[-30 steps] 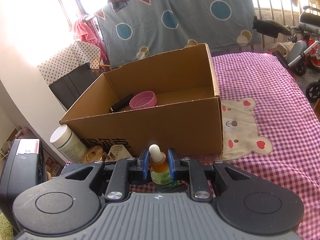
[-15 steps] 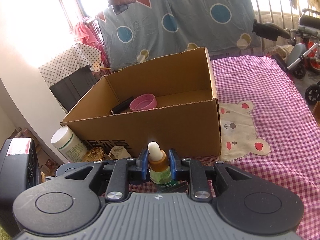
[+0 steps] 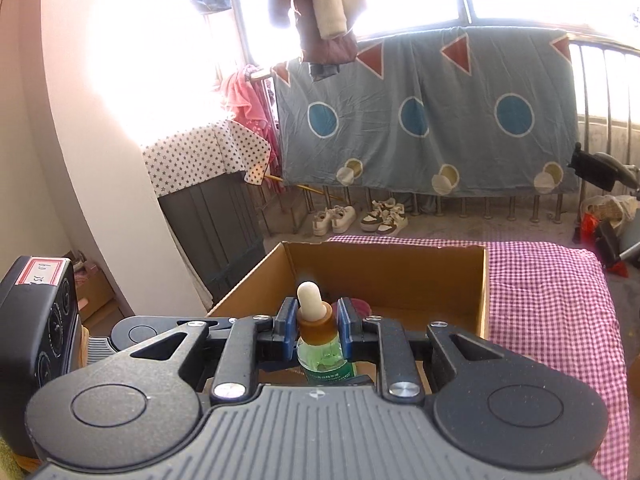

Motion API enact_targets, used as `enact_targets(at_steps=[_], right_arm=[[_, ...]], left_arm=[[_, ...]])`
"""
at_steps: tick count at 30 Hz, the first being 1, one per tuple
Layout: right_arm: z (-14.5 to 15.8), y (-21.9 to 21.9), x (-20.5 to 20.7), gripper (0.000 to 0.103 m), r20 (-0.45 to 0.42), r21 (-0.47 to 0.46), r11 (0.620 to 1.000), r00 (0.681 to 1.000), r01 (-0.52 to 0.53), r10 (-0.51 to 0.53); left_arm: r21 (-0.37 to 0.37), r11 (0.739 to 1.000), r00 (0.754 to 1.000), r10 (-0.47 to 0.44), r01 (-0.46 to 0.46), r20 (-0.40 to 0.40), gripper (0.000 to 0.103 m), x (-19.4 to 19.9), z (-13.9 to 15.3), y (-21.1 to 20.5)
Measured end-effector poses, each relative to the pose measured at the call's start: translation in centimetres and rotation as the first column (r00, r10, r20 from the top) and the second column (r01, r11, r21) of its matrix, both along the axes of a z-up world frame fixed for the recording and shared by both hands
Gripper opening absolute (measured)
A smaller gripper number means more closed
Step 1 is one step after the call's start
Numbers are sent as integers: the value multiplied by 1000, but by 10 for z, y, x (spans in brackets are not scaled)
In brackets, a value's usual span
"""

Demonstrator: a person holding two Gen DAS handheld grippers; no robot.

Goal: Organize rigid objects
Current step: 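Lift the dropper bottle with the right tool, lower it into the box, open, then withdraw the right tool and move it to the white plug charger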

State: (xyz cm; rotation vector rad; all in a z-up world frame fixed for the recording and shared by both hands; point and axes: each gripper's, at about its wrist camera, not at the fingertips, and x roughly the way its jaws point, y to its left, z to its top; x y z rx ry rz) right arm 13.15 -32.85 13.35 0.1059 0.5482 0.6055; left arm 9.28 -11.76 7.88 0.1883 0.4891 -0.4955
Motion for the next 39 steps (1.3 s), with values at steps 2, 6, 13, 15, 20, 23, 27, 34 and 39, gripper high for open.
enact_targets(at_steps=[2, 6, 13, 15, 20, 23, 27, 34, 39], right_arm=[[3, 4, 29, 23, -41, -5, 1000, 999, -25, 25], [-8, 13, 90, 24, -157, -2, 998, 986, -57, 56], [-50, 17, 172, 23, -322, -26, 996, 944, -81, 68], [-60, 19, 188, 23, -349, -31, 996, 935, -85, 69], [-74, 31, 209, 23, -355, -87, 991, 933, -100, 63], [-83, 40, 215, 23, -354, -122, 987, 934, -105, 55], [-90, 48, 221, 21, -333, -155, 982, 942, -103, 47], [-82, 47, 215, 22, -309, -141, 986, 950, -94, 46], [-63, 33, 199, 23, -284, -113, 992, 959, -58, 23]], left_arm=[[-30, 999, 998, 9, -11, -54, 31, 25, 0, 4], [-66, 996, 985, 47, -59, -169, 31, 74, -11, 9], [-61, 990, 930, 96, -126, -356, 31, 140, -42, 15], [-51, 989, 915, 112, -142, -387, 31, 153, -47, 15], [-45, 980, 888, 155, -193, -433, 34, 173, -52, 20], [-52, 976, 859, 160, -211, -487, 35, 179, -56, 24], [-87, 968, 830, 153, -235, -537, 37, 180, -58, 31], [-103, 967, 849, 149, -231, -506, 48, 174, -54, 33], [-107, 967, 866, 154, -231, -476, 59, 168, -46, 32]])
